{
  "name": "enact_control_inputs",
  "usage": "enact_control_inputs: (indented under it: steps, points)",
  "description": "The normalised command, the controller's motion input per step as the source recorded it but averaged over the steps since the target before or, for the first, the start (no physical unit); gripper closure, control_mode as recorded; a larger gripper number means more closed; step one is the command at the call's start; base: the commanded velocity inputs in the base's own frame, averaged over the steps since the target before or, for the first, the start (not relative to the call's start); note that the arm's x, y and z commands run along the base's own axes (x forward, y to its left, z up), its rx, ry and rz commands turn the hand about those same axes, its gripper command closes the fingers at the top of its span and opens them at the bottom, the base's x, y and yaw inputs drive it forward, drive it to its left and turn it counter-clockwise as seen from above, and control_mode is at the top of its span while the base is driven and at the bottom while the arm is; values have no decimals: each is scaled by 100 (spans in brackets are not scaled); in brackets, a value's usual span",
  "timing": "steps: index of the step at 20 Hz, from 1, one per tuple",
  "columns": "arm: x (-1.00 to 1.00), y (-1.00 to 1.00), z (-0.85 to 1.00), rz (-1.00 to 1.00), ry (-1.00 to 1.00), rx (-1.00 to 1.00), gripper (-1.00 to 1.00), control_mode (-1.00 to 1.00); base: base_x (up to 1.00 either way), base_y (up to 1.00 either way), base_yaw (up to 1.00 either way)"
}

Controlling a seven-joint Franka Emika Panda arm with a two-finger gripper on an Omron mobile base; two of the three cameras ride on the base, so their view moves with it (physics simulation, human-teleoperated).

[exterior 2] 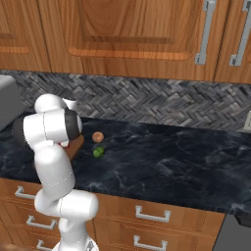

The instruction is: Place the avocado, onion, tomato, and bell pepper on the cutting board.

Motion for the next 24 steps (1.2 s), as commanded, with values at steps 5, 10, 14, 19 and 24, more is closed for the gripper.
enact_control_inputs:
  steps: [5,10,14,19,24]
  points:
    - [-16,0,0,-6,0,0,-100,-100,0,0,0]
    - [-31,0,12,-2,-3,0,-100,-100,0,0,0]
    - [-28,0,21,0,-6,0,-100,-100,0,0,0]
    - [-40,-5,33,0,-10,0,-100,-100,0,0,0]
    - [-31,-16,68,0,-23,0,-100,-100,0,0,0]
